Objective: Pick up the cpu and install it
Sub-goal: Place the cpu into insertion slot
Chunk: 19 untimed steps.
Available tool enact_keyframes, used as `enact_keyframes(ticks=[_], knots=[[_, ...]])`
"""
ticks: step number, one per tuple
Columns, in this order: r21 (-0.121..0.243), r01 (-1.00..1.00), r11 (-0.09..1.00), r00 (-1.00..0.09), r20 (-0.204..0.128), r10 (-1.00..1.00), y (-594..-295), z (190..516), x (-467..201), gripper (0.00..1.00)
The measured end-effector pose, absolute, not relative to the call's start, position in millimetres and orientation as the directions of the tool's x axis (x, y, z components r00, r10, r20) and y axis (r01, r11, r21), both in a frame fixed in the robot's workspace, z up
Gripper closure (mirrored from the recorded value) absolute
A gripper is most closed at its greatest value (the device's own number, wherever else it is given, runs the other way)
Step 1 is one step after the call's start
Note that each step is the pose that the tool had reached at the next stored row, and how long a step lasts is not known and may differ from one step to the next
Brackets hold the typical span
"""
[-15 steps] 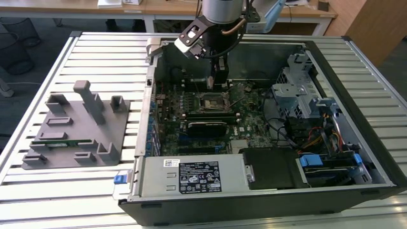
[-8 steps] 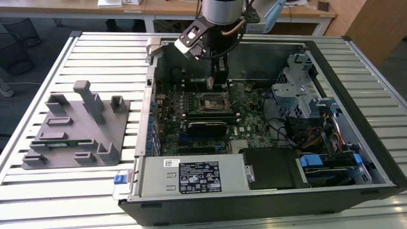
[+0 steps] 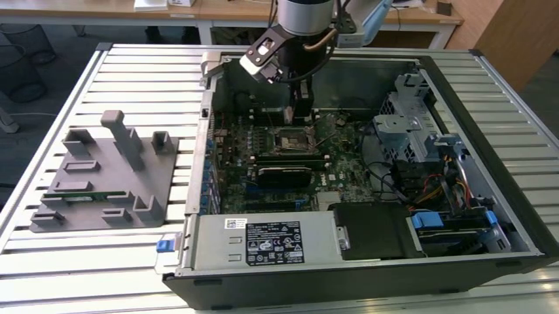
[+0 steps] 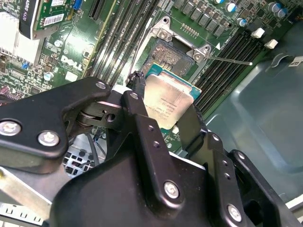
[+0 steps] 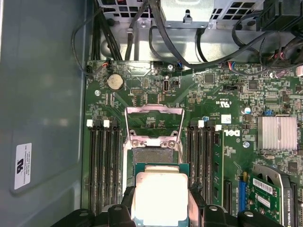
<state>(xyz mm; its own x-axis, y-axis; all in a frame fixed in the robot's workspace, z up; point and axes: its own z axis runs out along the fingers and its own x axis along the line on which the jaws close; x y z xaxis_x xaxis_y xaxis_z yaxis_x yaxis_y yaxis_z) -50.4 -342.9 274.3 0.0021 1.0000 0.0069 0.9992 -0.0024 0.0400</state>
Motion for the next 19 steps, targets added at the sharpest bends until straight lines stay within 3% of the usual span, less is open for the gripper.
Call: enact_keyframes(ticks=[19], knots=[[0.04,0.999,-0.002,0.002,0.007,1.0,-342.9,268.9,-50.4,0.47]])
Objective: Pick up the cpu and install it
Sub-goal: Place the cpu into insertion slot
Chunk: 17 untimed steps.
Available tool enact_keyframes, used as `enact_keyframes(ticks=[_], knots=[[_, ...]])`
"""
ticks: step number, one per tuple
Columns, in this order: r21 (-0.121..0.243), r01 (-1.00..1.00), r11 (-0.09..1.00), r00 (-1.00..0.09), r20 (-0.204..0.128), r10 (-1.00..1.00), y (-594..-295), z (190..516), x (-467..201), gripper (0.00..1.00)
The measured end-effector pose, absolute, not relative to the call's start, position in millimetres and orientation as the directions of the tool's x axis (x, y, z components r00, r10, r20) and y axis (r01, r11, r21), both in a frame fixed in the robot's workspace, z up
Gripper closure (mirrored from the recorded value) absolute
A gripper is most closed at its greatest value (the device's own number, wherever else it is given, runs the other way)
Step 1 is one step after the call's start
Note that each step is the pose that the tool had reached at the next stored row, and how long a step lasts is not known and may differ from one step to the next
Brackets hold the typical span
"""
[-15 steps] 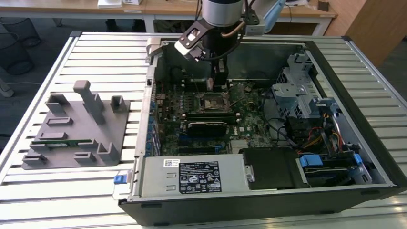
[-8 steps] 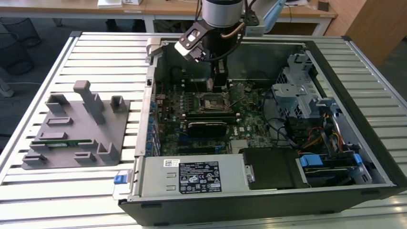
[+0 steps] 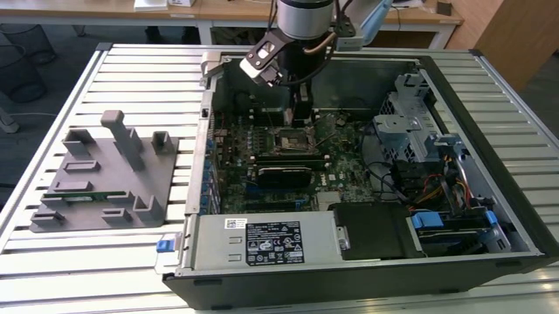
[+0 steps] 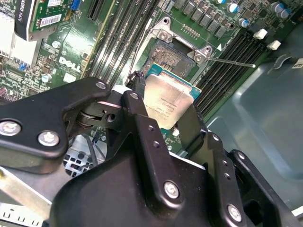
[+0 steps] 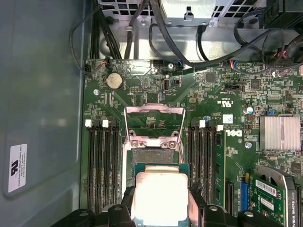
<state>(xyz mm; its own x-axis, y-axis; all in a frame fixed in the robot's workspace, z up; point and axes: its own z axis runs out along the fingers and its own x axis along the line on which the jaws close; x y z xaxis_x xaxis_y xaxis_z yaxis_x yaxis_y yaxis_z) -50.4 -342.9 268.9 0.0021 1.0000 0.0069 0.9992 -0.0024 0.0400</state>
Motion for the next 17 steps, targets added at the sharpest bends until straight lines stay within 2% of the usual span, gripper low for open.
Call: enact_keyframes(ticks=[17], knots=[[0.04,0.999,-0.002,0.002,0.007,1.0,-342.9,262.9,-50.4,0.47]])
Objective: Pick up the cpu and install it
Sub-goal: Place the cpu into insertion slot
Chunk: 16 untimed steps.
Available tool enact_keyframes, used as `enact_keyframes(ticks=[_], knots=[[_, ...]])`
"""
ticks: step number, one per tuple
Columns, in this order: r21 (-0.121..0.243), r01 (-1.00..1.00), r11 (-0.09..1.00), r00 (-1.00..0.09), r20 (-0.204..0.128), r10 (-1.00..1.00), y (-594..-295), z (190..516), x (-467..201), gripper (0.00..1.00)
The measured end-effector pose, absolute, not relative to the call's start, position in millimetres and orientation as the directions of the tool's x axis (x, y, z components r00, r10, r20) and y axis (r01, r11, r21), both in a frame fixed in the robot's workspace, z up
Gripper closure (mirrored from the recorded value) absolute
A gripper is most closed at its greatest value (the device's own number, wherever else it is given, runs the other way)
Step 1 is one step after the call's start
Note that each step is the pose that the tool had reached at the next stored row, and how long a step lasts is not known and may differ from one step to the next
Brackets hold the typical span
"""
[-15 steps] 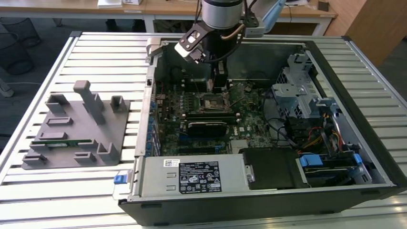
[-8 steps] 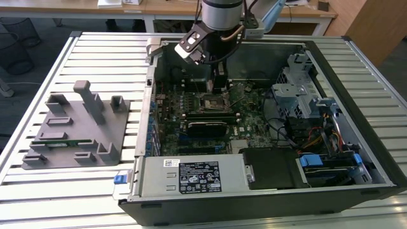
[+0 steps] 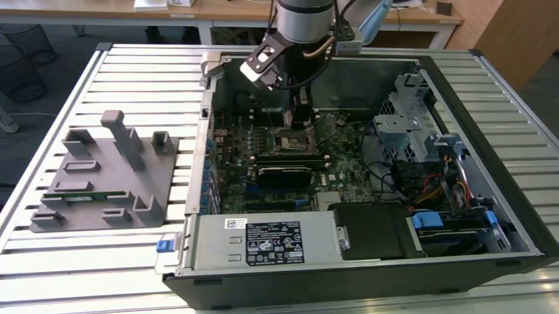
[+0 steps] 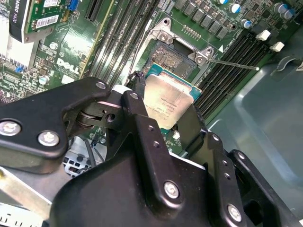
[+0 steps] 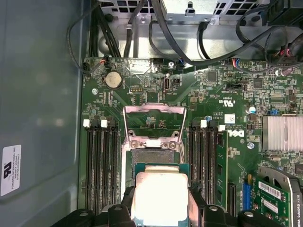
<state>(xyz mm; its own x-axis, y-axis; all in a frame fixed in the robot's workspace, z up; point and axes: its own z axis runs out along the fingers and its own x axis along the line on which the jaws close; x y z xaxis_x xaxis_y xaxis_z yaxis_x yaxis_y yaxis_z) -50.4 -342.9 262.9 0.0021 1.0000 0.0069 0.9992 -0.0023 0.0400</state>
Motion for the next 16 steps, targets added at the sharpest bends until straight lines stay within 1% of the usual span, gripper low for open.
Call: enact_keyframes(ticks=[16], knots=[[0.04,0.999,-0.002,0.002,0.007,1.0,-342.9,258.3,-50.4,0.47]])
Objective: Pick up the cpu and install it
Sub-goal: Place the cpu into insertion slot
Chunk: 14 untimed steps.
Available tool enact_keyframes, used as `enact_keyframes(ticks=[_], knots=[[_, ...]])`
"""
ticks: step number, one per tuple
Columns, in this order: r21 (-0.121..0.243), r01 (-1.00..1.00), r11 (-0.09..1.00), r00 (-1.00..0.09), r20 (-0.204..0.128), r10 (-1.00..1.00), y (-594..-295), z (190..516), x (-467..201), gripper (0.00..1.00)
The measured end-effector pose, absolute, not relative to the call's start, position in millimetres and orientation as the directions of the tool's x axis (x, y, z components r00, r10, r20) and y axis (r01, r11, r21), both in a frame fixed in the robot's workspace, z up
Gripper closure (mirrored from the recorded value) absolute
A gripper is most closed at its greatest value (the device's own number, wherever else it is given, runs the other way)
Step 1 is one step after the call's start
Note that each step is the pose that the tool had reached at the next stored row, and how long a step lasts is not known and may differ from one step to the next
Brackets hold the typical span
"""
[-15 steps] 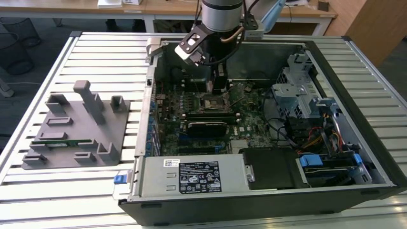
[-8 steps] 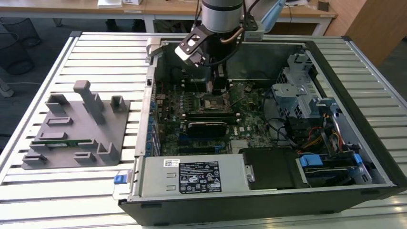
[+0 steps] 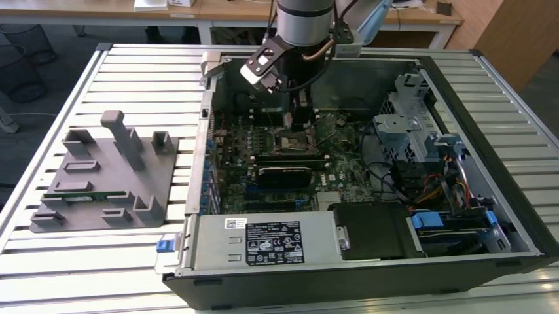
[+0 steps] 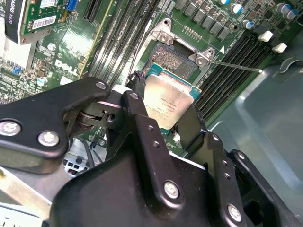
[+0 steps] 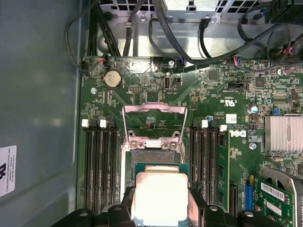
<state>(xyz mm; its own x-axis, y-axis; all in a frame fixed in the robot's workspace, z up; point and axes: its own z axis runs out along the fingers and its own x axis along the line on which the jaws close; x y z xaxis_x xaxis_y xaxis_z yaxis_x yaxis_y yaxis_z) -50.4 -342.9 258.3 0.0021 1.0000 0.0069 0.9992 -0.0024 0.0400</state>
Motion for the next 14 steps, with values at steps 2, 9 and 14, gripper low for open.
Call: enact_keyframes(ticks=[2,9,14], knots=[[0.04,0.999,-0.002,0.002,0.007,1.0,-342.9,257.7,-50.4,0.47],[0.04,0.999,-0.002,0.002,0.007,1.0,-342.9,255.7,-50.4,0.47],[0.04,0.999,-0.002,0.002,0.007,1.0,-342.9,254.2,-50.4,0.47]])
